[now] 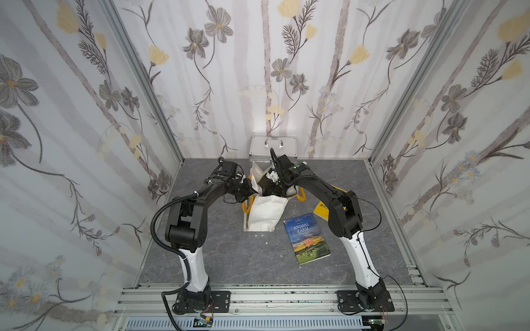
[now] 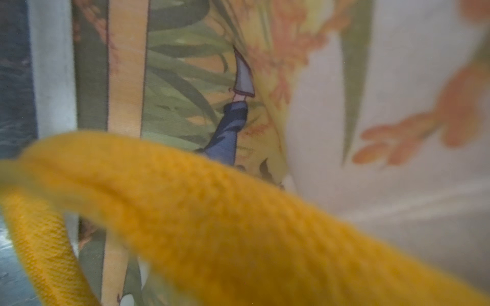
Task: Take out the books from the canvas bag
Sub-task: Pick up the books from the canvas bag.
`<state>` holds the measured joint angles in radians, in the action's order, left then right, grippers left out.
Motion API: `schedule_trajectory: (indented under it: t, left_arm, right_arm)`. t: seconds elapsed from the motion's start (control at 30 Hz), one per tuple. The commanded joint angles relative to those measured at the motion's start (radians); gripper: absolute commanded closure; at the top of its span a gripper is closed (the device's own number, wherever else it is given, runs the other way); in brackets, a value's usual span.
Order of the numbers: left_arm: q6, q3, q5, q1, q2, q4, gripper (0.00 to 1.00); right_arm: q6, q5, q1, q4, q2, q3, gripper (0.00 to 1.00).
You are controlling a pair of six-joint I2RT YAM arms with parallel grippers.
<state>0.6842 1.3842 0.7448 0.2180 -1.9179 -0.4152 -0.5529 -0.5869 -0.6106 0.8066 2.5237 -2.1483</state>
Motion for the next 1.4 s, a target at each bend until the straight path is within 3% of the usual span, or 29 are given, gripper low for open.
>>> schedule_trajectory:
  t: [0.0,0.23,0.37,0.6,0.8,1.0,1.17,1.23,1.37]
  left_arm:
    - [-0.018,-0.007,-0.027,0.002,0.021,-0.069,1.00]
    - [-0.052,-0.025,-0.028,0.003,0.065,-0.109,1.00]
    - [-0.096,-0.032,-0.056,0.004,0.096,-0.175,1.00]
    - [-0.156,-0.031,-0.083,0.031,0.092,-0.280,1.00]
    - [-0.139,-0.040,-0.094,0.063,0.001,-0.194,1.00]
    - [-0.072,-0.038,-0.111,0.083,-0.056,-0.123,1.00]
    - [-0.056,-0.105,-0.134,0.083,-0.056,-0.092,1.00]
    - [-0.054,-0.139,-0.133,0.081,-0.048,-0.076,1.00]
    - [-0.054,-0.159,-0.124,0.082,-0.048,-0.063,1.00]
  right_arm:
    - [0.028,-0.092,0.001,-0.197,-0.124,0.030,0.97]
    - [0.042,0.019,0.030,-0.194,-0.297,0.141,1.00]
    - [0.078,0.081,0.041,-0.094,-0.345,0.126,1.00]
    - [0.170,0.216,0.010,0.135,-0.331,0.039,0.99]
    - [0.173,0.293,-0.047,0.180,-0.269,0.019,0.95]
    - [0.161,0.270,-0.067,0.138,-0.235,0.033,0.80]
    - [0.038,0.062,0.002,-0.139,-0.259,0.239,0.67]
    - [-0.001,0.004,0.023,-0.247,-0.275,0.290,0.65]
    - [-0.038,0.000,0.047,-0.276,-0.254,0.295,0.67]
